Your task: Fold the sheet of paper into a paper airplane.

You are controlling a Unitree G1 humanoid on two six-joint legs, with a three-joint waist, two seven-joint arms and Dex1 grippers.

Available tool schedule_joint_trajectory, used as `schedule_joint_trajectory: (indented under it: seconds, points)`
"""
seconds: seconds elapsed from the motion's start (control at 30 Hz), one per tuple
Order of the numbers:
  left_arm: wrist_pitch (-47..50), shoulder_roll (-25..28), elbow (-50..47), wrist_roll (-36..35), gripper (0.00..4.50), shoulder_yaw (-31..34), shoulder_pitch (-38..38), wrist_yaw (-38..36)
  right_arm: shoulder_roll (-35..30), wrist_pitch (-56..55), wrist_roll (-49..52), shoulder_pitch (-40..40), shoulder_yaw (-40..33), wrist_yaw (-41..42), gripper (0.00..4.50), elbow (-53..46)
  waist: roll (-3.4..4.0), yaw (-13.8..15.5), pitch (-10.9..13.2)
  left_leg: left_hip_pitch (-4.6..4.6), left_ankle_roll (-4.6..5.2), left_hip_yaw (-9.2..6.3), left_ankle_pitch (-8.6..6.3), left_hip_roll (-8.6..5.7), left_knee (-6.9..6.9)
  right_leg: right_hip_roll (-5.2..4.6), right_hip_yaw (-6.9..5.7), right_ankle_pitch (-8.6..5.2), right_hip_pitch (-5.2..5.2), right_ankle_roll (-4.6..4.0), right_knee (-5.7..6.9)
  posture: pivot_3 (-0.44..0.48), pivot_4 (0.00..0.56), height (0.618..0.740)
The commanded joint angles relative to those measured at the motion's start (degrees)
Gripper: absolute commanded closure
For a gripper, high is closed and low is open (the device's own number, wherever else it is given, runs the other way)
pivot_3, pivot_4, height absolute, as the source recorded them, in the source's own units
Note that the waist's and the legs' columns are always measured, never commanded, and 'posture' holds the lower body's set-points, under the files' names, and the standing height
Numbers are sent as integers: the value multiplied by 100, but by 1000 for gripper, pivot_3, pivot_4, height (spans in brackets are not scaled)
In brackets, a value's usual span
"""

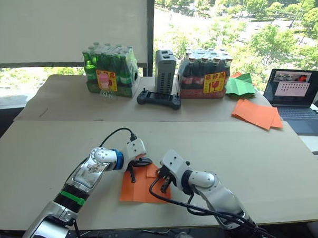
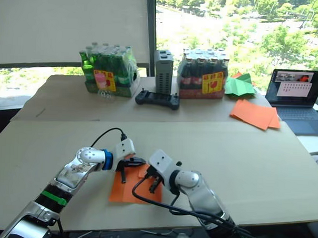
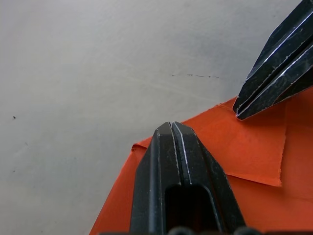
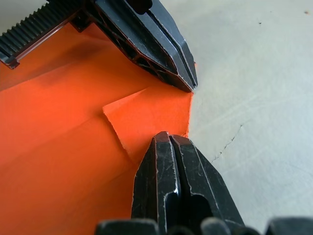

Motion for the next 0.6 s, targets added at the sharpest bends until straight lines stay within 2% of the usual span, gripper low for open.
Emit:
schedule_joint_trajectory:
  seconds: [0.03, 0.13, 0.2, 0.6]
  points:
    - [45, 62, 69, 156, 4500, -99, 109, -36, -186, 403, 60, 256, 67, 16, 4461, 155, 0, 6, 0, 4, 0, 0, 0, 0, 0, 0, 0, 0, 4, 1, -1, 0, 150, 723]
    - [53, 65, 62, 155, 4500, -98, 101, -40, -280, 458, 96, 350, 27, 15, 4461, 56, 0, 16, 0, 28, 4, -2, -2, 0, -4, 0, -2, -4, 33, 5, -7, 0, 150, 723]
    - [61, 66, 55, 152, 4500, -96, 97, -43, -324, 509, 132, 405, 19, 11, 4461, -26, 0, 22, 0, 43, 8, -3, -5, 0, -6, -1, -3, -35, 48, 54, -10, 0, 150, 723]
    - [60, 52, 76, 154, 4500, -108, 63, -58, -635, 844, 344, 722, -103, -74, 4461, -527, 0, 52, 0, 52, 9, -3, -6, -3, -7, -6, -2, -39, 56, 59, -9, 0, 150, 723]
